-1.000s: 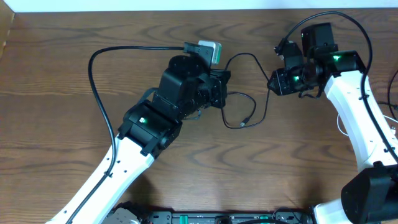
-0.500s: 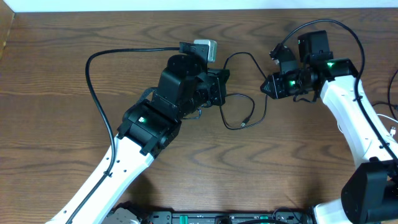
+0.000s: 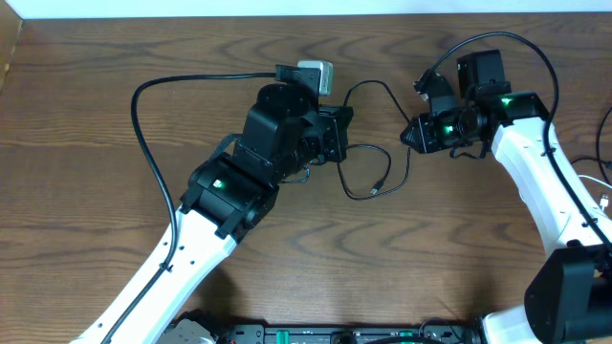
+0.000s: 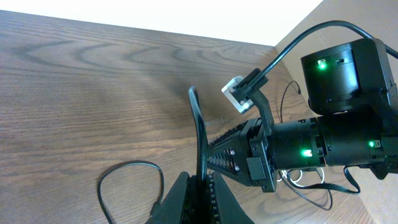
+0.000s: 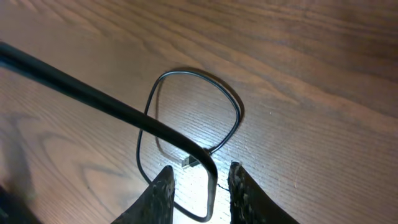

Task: Untangle cables

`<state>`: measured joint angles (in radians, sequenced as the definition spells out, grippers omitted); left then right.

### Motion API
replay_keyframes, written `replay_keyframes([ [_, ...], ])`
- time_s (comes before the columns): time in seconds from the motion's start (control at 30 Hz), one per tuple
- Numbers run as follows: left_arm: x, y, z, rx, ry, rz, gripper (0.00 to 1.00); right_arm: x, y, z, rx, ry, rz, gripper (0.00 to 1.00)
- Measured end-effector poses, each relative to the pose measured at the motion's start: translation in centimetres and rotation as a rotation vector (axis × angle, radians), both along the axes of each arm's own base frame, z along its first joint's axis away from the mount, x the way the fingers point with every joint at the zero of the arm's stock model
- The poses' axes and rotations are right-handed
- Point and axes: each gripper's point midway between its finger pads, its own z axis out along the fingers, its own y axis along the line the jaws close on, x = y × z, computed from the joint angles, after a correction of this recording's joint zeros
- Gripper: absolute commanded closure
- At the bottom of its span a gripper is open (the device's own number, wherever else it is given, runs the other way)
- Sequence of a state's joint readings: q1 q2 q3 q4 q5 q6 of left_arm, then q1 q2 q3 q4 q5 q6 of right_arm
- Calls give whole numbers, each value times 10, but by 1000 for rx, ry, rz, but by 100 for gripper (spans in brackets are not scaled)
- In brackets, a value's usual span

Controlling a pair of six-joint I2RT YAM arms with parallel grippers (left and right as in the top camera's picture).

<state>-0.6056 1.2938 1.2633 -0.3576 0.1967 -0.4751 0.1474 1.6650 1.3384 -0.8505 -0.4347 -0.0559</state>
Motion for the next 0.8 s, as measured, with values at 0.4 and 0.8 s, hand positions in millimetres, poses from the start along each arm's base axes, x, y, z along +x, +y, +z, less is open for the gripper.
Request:
replay_keyframes([
  [0.4,0,0,0,0,0,0,93,-2,0,-17,7,6,-9,79],
  [0.8,0,0,0,0,-1,0,93,6,2,-16,23,-27,-25,91],
])
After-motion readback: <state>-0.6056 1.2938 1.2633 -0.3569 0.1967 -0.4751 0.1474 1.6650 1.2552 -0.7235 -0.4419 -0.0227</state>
